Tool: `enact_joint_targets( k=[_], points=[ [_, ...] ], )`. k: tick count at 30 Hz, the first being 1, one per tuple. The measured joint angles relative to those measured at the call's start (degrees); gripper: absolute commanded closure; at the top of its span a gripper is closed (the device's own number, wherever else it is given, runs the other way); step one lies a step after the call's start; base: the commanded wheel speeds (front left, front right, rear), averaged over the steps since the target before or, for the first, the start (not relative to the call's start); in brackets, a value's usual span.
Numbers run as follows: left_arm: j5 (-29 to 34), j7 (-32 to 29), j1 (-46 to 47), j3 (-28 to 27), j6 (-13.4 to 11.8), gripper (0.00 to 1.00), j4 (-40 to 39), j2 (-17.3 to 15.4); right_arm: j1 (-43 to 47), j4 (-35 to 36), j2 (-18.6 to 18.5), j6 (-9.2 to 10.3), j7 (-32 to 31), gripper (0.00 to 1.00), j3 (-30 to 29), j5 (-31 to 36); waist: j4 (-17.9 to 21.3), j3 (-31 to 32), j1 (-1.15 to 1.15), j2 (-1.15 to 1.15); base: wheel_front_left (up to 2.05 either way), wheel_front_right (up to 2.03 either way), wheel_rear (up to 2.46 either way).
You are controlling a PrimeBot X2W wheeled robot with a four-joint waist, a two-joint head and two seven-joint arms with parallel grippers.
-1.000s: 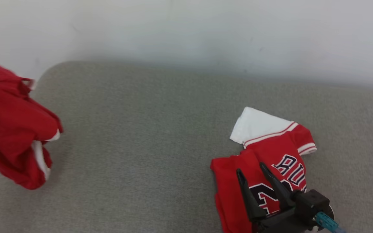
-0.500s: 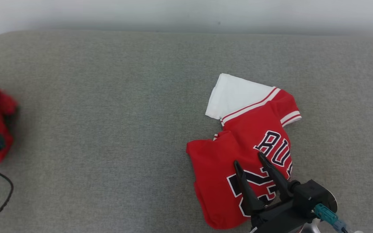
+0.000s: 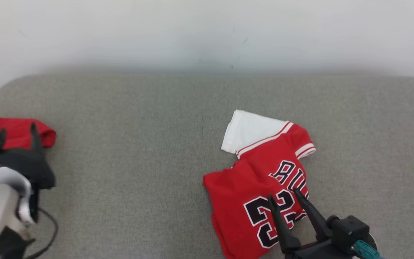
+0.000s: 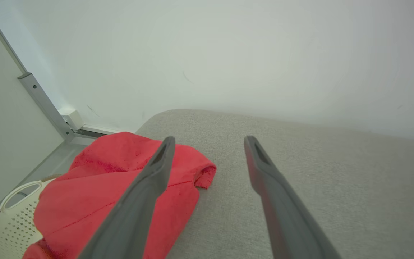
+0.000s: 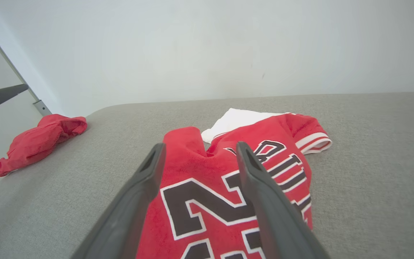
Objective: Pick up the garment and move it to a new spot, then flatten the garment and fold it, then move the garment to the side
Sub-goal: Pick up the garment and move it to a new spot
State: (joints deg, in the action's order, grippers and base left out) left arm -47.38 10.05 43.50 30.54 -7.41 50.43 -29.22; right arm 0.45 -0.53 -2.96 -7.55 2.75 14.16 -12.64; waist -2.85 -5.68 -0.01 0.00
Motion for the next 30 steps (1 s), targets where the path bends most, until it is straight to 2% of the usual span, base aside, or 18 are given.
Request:
enact_joint_targets(
  k=[3, 8, 13, 19, 24, 30],
  points=[
    [-0.2, 1.6, -1.2, 0.4, 1.4, 0.00, -3.7, 2.6, 1.4, -0.4, 0.0, 0.00, 0.8, 0.00, -1.9, -0.4, 0.0, 3.1, 0.00, 0.00, 0.00, 0.00, 0.00],
    [0.5, 4.1, -6.1, 1.0, 0.8, 0.00, -13.9, 6.7, 2.8, -0.5, 0.0, 0.00, 2.0, 0.00, -5.6, -1.0, 0.0, 7.5, 0.00, 0.00, 0.00, 0.00, 0.00],
    [1.6, 4.8, -15.0, 0.5, 0.2, 0.00, -24.4, 8.9, 3.9, -0.4, 0.1, 0.00, 2.5, 0.00, -8.6, -1.1, 0.4, 10.8, -0.01, -0.01, 0.00, 0.00, 0.00],
    [5.4, 5.0, -28.0, -5.8, -0.6, 0.00, -35.8, 13.3, 4.7, -0.3, 0.0, 0.00, 2.5, 0.00, -10.7, -0.8, 2.2, 12.8, -0.01, -0.01, 0.00, 0.00, 0.00],
    [8.8, 5.0, -35.8, -5.7, 0.7, 0.00, -38.6, 15.7, 5.0, -0.1, 0.1, 0.00, 2.0, 0.00, -11.8, -0.3, 4.6, 13.4, -0.01, 0.00, 0.00, 0.00, 0.00],
    [9.8, 4.5, -36.9, -2.7, 3.5, 0.00, -33.3, 17.2, 5.4, 0.3, 0.1, 0.00, 1.2, 0.00, -11.5, 0.1, 8.4, 13.5, 0.00, 0.00, 0.00, 0.00, 0.00]
  ],
)
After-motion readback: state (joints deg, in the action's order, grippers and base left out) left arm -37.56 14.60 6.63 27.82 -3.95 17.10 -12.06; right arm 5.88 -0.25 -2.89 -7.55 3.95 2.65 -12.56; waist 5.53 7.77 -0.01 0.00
